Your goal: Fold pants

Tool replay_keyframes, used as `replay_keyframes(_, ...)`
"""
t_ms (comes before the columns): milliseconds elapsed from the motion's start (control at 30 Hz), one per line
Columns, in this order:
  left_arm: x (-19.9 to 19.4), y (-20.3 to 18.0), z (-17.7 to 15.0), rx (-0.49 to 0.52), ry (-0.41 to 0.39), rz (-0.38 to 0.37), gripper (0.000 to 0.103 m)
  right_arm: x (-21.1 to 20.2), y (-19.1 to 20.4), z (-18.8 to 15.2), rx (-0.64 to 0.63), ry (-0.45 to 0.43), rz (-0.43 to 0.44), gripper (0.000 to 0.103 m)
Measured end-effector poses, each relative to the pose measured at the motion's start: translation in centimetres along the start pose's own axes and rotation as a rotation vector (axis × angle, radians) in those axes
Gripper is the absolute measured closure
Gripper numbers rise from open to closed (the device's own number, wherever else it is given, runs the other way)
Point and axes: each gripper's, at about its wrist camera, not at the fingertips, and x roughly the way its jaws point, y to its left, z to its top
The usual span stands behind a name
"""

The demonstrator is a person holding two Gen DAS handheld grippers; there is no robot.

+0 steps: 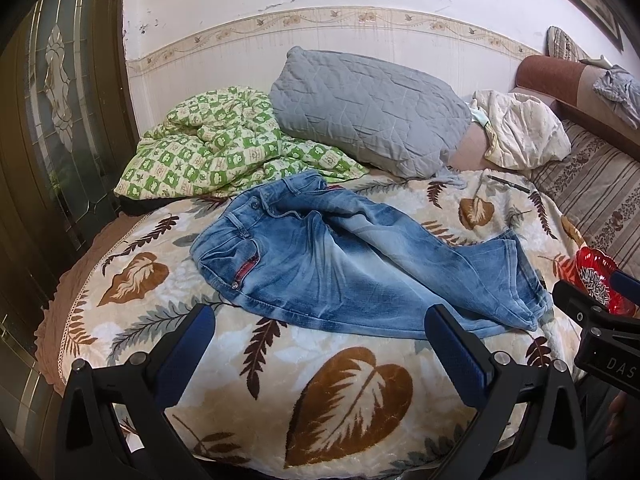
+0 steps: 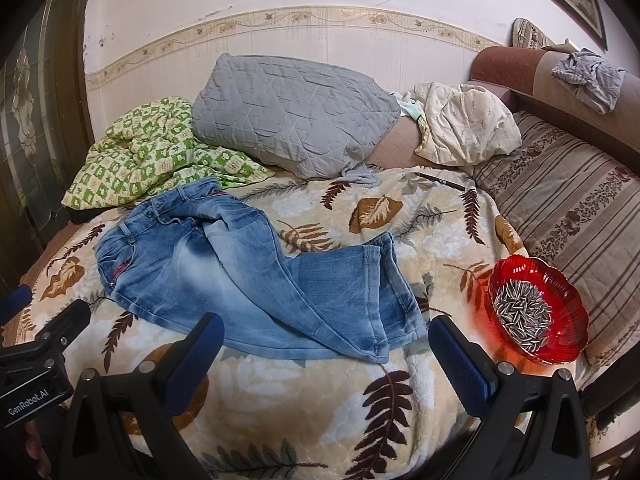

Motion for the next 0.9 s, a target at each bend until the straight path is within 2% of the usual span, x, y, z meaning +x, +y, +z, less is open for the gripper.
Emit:
replay_keyframes(733,1.1,0.0,-0.1,0.017,-0.011,-0.006,0.000,0.0,-0.1,-0.2,-0.009,-0.001,0.001,0.000)
replay_keyframes(900,2.6,-0.5,0.8,0.084,-0.011,-0.051,0.000,0.5,-0.7,0.1,0.007,0.025,0.010,0.000)
